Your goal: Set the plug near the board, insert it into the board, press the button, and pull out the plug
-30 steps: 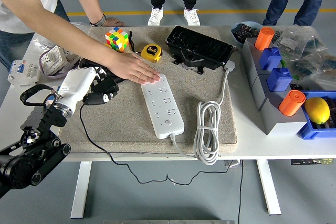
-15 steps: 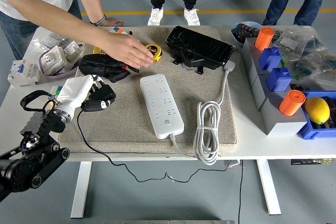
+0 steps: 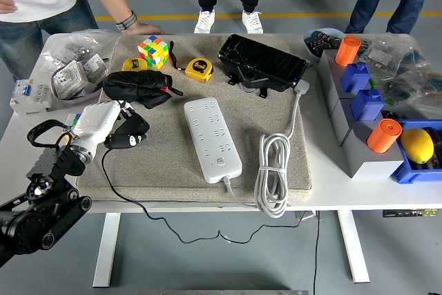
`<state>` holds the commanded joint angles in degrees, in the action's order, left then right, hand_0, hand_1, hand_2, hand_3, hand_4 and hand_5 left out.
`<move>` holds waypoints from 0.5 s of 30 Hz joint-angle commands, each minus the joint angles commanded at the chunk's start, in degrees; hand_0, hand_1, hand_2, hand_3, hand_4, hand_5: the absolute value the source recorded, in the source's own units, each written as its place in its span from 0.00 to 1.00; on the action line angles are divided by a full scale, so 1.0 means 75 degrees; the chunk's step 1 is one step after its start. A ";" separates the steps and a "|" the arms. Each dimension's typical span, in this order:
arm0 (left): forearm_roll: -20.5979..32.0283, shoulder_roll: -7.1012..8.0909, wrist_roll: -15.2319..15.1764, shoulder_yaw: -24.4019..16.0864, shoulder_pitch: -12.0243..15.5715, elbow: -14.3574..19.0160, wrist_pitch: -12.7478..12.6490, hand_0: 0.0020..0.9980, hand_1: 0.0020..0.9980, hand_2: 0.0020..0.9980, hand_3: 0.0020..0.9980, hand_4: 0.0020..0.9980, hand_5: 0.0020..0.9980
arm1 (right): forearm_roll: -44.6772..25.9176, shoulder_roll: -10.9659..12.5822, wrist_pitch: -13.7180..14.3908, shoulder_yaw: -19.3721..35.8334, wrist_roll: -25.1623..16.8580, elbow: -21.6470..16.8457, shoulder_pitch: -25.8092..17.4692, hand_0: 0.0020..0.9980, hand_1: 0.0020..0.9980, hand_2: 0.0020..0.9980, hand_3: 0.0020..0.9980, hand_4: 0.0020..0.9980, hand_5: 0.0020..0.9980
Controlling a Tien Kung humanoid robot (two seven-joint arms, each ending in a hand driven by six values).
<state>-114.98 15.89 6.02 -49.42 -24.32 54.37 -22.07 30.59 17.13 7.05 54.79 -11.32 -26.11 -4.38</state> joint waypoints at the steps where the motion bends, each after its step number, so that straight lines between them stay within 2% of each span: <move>1: -0.0014 0.0002 0.0025 -0.0012 0.0009 0.0008 0.0019 0.47 0.64 0.65 0.70 1.00 0.32 | -0.0001 0.0001 -0.0001 -0.0007 0.0000 0.0000 -0.0002 0.61 0.61 0.56 0.54 0.73 0.21; 4: -0.0049 0.0016 0.0035 -0.0054 0.0036 0.0062 0.0042 0.47 0.64 0.65 0.70 1.00 0.32 | -0.0005 0.0001 -0.0003 -0.0009 -0.0002 0.0000 0.0013 0.61 0.61 0.56 0.54 0.73 0.21; 5: -0.0045 0.0021 0.0034 -0.0062 0.0044 0.0077 0.0042 0.51 0.67 0.68 0.72 1.00 0.34 | -0.0007 -0.0002 -0.0003 -0.0009 -0.0001 0.0001 0.0016 0.61 0.61 0.56 0.54 0.73 0.21; 10: -0.0052 0.0069 0.0018 -0.0199 0.0130 0.0273 0.0044 0.51 0.67 0.68 0.72 1.00 0.34 | -0.0004 0.0008 -0.0005 -0.0008 -0.0003 -0.0006 0.0020 0.61 0.61 0.56 0.54 0.73 0.21; 11: -0.0057 0.0080 0.0003 -0.0237 0.0148 0.0328 0.0043 0.59 0.73 0.76 0.77 1.00 0.38 | -0.0004 0.0012 -0.0005 -0.0013 -0.0003 -0.0006 0.0018 0.61 0.61 0.56 0.54 0.73 0.21; 15: 0.0086 0.0130 -0.0093 -0.0440 0.0245 0.0605 0.0075 0.59 0.73 0.76 0.77 1.00 0.38 | -0.0006 0.0024 -0.0005 -0.0042 -0.0005 -0.0004 0.0016 0.61 0.61 0.56 0.54 0.73 0.21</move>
<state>-114.34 16.87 5.32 -52.73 -22.48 58.91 -21.51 30.54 17.31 7.01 54.48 -11.36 -26.14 -4.27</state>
